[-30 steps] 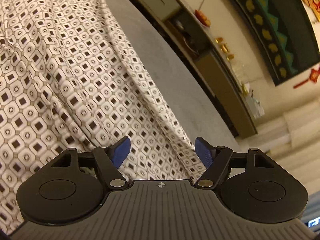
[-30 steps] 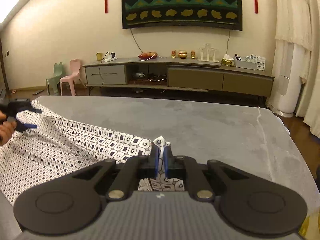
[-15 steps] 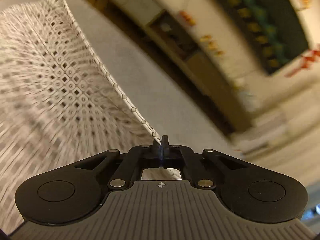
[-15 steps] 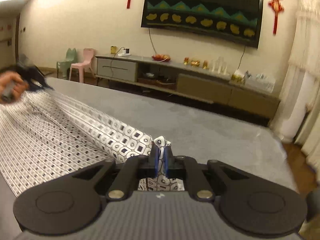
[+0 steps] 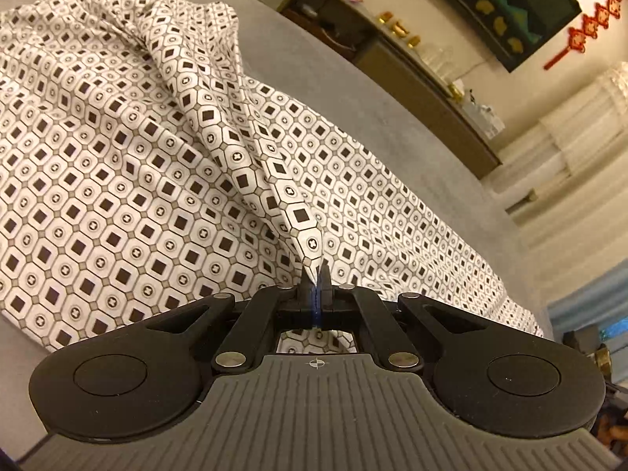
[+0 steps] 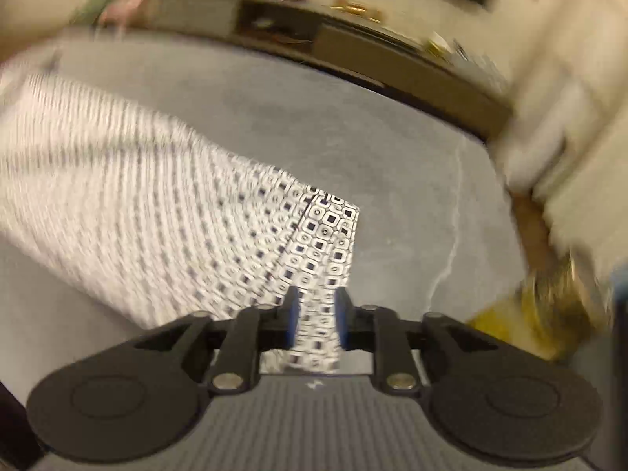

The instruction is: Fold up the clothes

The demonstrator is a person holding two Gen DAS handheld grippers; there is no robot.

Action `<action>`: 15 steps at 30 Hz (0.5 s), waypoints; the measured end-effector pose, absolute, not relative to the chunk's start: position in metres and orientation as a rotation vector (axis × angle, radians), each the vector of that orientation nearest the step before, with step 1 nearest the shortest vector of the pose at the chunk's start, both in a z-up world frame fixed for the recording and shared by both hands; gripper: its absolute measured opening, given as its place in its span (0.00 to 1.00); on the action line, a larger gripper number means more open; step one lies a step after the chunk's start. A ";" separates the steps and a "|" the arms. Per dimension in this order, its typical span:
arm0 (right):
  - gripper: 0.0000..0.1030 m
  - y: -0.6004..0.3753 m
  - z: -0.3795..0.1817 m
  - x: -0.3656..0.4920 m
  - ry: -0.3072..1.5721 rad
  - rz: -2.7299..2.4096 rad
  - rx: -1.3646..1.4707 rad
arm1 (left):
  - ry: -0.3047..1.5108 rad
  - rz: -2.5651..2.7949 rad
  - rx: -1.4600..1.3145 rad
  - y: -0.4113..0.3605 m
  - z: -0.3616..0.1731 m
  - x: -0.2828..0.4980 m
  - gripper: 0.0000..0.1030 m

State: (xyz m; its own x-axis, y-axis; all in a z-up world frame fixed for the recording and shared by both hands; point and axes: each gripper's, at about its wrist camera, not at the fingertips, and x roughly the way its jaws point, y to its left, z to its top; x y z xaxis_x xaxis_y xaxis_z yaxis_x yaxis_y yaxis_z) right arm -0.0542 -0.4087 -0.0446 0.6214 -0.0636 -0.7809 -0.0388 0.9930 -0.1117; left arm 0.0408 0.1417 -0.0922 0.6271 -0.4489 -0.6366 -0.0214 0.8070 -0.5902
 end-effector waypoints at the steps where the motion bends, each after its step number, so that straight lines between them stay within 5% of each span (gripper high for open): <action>1: 0.41 -0.415 -0.039 -0.056 0.897 -0.021 -0.022 | 0.864 -0.266 -0.597 0.145 -0.093 0.039 0.00; 3: 0.54 -0.427 -0.047 -0.056 0.925 -0.032 0.168 | 0.857 -0.271 -0.606 0.145 -0.094 0.039 0.00; 9: 0.55 -0.443 -0.079 -0.059 0.999 -0.090 0.556 | 0.852 -0.255 -0.574 0.139 -0.090 0.039 0.00; 15: 0.37 -0.435 -0.102 -0.065 1.015 -0.169 0.557 | 0.884 -0.212 -0.589 0.137 -0.089 0.048 0.00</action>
State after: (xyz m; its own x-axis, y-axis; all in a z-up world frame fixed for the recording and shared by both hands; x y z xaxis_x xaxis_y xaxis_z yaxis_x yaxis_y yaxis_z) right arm -0.0654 -0.4351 -0.1023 0.5285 0.1187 -0.8406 0.3849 0.8490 0.3619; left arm 0.0481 0.1369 -0.0895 0.6257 -0.4089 -0.6643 -0.0631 0.8223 -0.5655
